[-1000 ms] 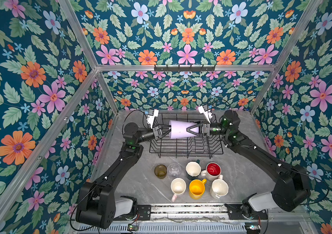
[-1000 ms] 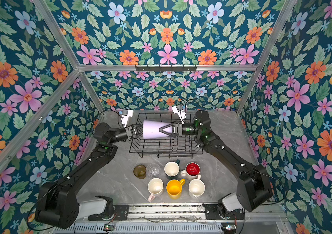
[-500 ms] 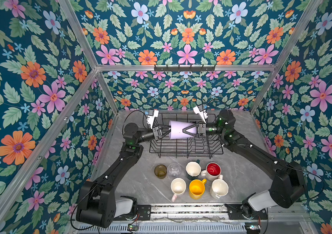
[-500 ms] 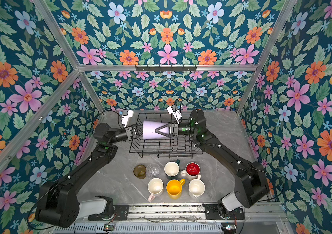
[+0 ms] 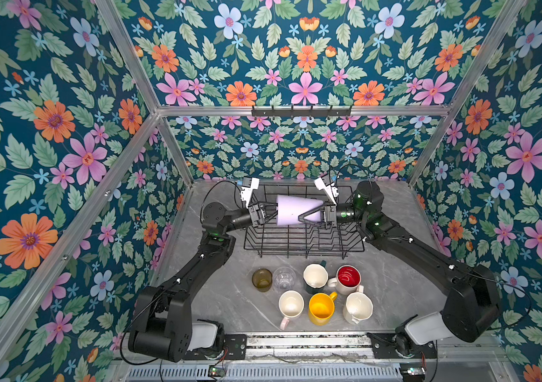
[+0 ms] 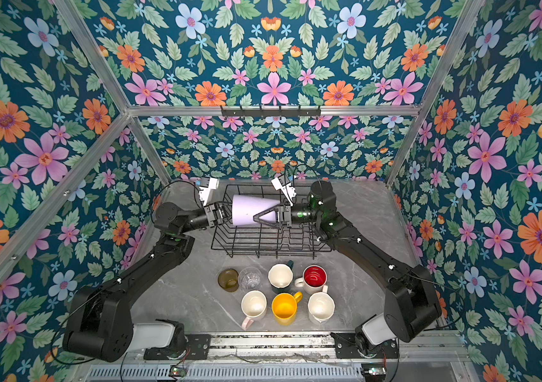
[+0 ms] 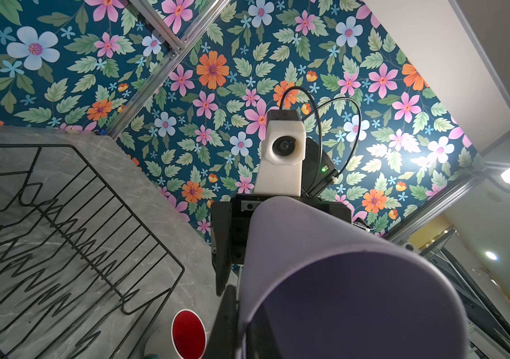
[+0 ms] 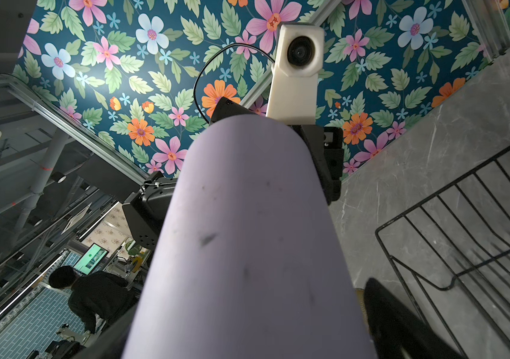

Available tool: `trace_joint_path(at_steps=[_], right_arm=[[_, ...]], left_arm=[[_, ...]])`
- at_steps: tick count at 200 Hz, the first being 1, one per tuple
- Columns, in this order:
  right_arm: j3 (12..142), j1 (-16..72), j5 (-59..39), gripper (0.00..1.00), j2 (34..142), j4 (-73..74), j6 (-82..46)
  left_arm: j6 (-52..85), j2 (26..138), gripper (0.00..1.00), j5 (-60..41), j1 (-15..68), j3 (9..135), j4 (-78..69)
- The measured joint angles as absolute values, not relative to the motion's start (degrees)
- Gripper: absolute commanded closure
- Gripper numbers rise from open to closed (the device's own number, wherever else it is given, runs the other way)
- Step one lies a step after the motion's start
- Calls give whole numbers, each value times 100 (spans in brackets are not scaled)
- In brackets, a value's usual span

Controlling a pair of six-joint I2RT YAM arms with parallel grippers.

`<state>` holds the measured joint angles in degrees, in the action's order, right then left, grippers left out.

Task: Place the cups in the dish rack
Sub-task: 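Grasp the tumbler's closed end with the right gripper, holding with left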

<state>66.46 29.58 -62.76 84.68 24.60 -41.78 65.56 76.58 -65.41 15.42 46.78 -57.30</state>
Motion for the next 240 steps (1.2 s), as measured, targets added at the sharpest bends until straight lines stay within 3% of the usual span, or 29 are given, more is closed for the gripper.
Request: trace_joint_path(at_steps=[139,185,240], right_arm=[[6785,2978,-6189,9,8466,2340,-4158],[6827,2982,-6230,22,8488,2344,-4160],[6888,2993,-6278,49,8532,2252,-4165]], left_arm=[[6707,7585,100,-6539,1544,4587,-5819],[6705,7570,100,-6519,1542,4563,-5749],[6687,7511,100,-6519,1538,4534,-5680]])
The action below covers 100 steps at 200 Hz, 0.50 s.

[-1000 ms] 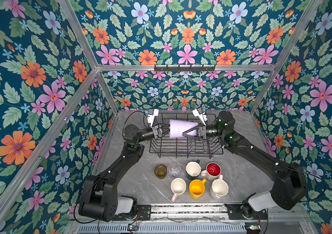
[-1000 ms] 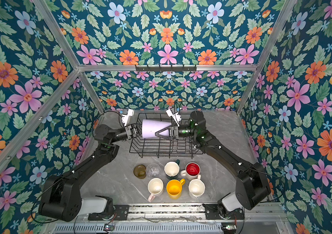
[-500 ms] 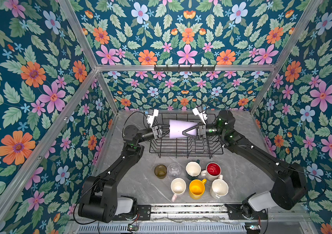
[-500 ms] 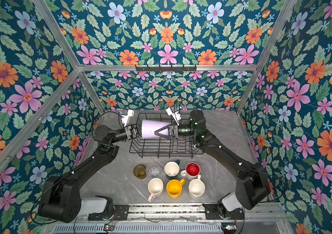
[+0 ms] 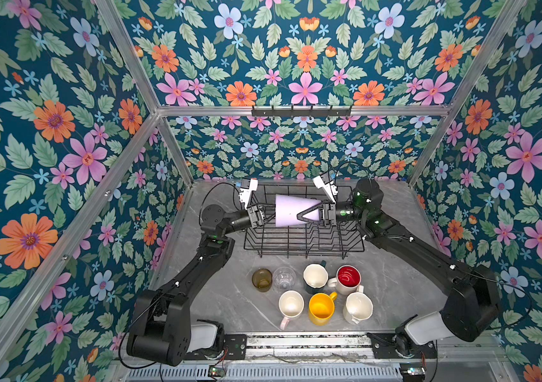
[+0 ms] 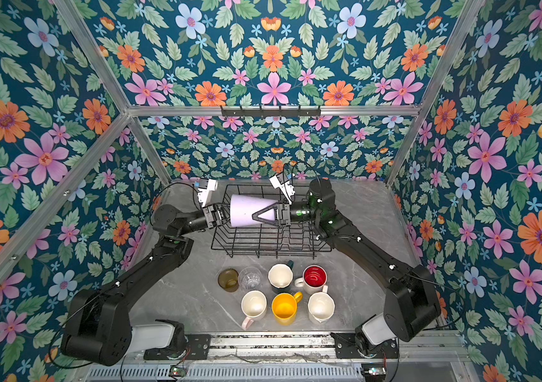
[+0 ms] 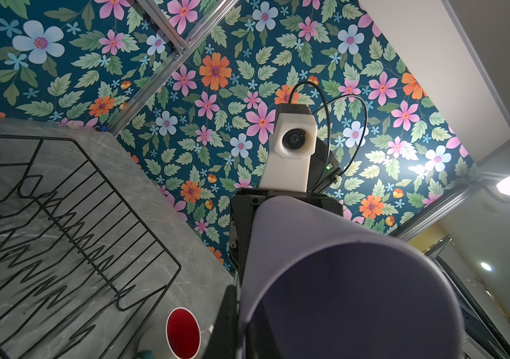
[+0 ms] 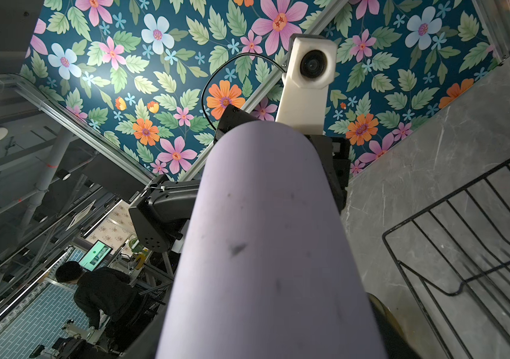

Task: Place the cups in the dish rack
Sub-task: 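Grasp the tumbler's closed end with the right gripper, holding with left, then open the left gripper and pull the tumbler away with the right gripper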

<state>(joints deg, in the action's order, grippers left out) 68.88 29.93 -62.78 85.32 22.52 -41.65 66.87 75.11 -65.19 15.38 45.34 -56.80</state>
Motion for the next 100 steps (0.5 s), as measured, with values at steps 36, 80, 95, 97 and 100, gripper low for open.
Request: trace_joint_path(at_steps=[36,80,95,97,100], right_arm=[[6947,2993,-6289,69,8538,2145,-4154],[7002,2993,-6276,100,8525,1953,-4093],[7013,2995,-6250,100,8490,1868,-4086],[7017,2995,-6241,100,8486,1857,-4086],[7024,2998,-6217,100,8475,1822,-4071]], left_arm=[[6663,7507,100,-6512,1533,4534,-5616],[6578,7478,93,-6508,1533,4534,-5492],[6490,7437,78,-6497,1533,4541,-5349],[6466,7430,75,-6495,1533,4543,-5330],[6416,7422,69,-6495,1533,4550,-5280]])
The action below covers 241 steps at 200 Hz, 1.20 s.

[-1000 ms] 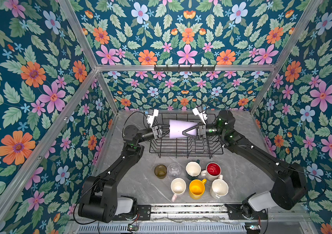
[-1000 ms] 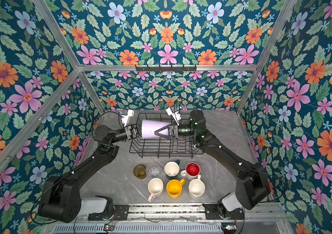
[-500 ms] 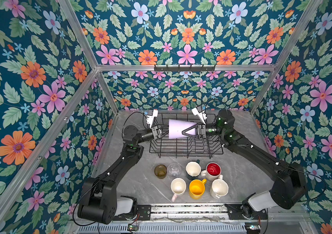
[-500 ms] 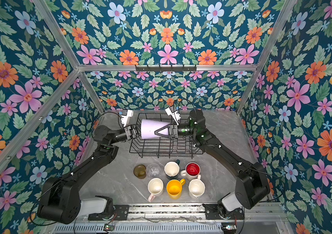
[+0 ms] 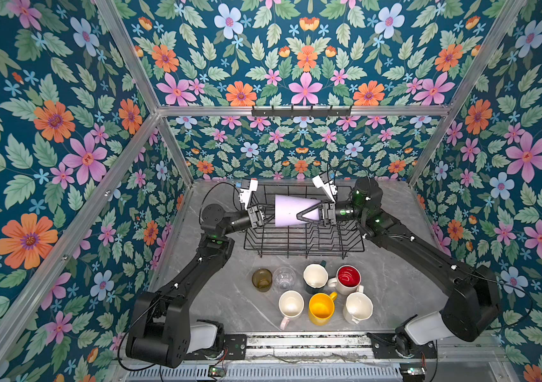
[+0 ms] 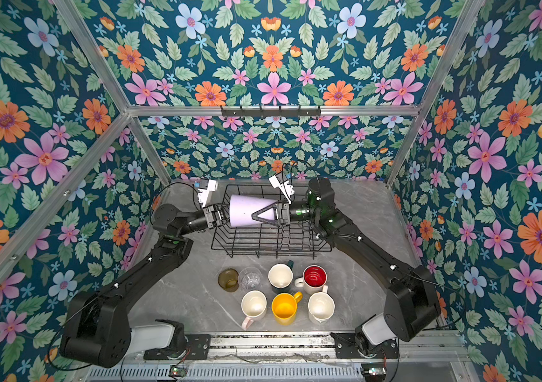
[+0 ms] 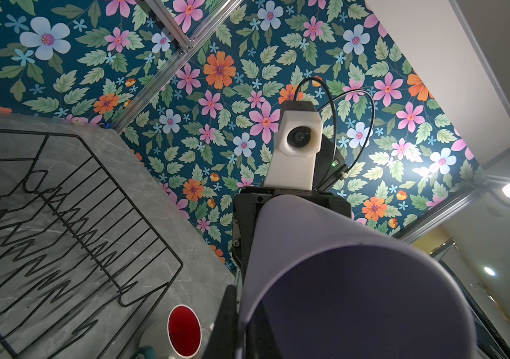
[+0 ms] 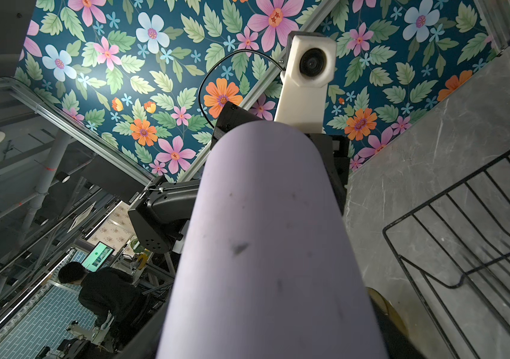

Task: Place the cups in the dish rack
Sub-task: 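Open the left gripper and pull the tumbler away with the right gripper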

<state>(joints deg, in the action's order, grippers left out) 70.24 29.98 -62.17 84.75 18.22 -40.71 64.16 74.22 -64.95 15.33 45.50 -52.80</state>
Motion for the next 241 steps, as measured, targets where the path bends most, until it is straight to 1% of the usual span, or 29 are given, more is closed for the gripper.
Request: trace_joint_path(at_steps=[3,8,16,31,45,74,96,120,143,169,190,241], right_arm=[[7032,3000,-6165,100,8464,1782,-4058],[7043,3004,-6090,100,8449,1717,-4053],[7072,2998,-5966,100,8418,1599,-4042],[7231,2936,-5725,100,8331,1190,-3979],[7426,2836,-5561,100,8145,733,-3854],[7784,2534,-5096,100,7669,-106,-3446],[7988,2410,-4390,100,7371,-1144,-2921],[8263,2392,-3454,100,7150,-2410,-2259],[8586,2370,-2543,100,7166,-3422,-1743],[9148,2362,-1697,100,7540,-4501,-1269],[9581,2362,-1149,100,7990,-5166,-993],[10932,2357,-174,100,9620,-6241,-495]], left_arm=[[6403,7408,64,-6495,1535,4556,-5247],[6355,7391,52,-6499,1540,4563,-5194],[6239,7345,42,-6512,1544,4584,-5076],[6007,7242,29,-6504,1546,4624,-4803],[5671,7129,23,-6423,1544,4689,-4379],[4770,6849,16,-6082,1544,4862,-3247],[4097,6720,13,-5577,1527,4993,-2292],[3448,6576,6,-4775,1483,5105,-1330],[2912,6361,1,-3868,1455,5188,-698],[2283,6158,0,-2884,1431,5273,-239],[1789,6139,0,-2279,1428,5363,-19],[762,6121,0,-1129,1424,5317,16]])
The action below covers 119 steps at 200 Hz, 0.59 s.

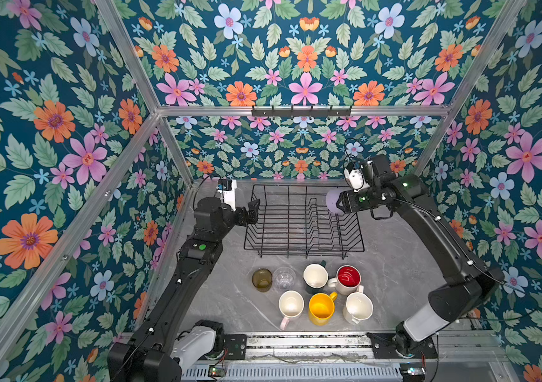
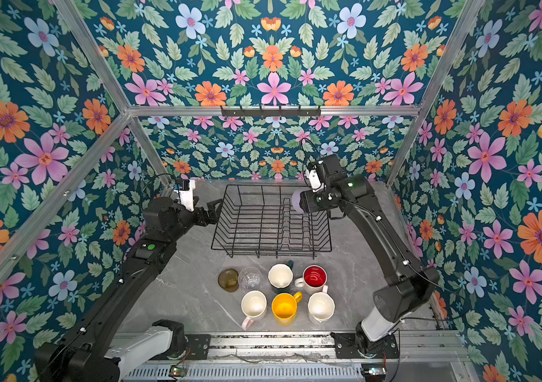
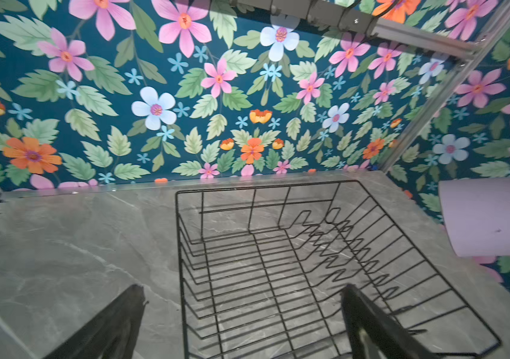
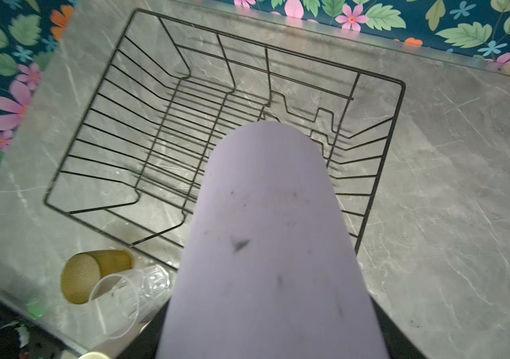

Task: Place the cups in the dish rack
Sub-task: 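Lower the tumbler over the rack's far corner with the right gripper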

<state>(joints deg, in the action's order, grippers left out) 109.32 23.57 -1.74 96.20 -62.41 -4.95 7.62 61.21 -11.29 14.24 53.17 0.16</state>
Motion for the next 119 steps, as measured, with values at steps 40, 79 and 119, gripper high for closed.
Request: trace_joint_path(at_steps=[40,79,119], right_arm=[[12027,2300,292,100,10908,-6816,-215],[13314,2196,467,100,12005,-7253,12],[14204,2132,521,100,12794,-7596,91]], left_arm=[[436,6086,0,-690,1398,5004,-187],[233,6014,0,-591,1396,5146,-274],[-34,6040,0,-373,1393,5183,-467]])
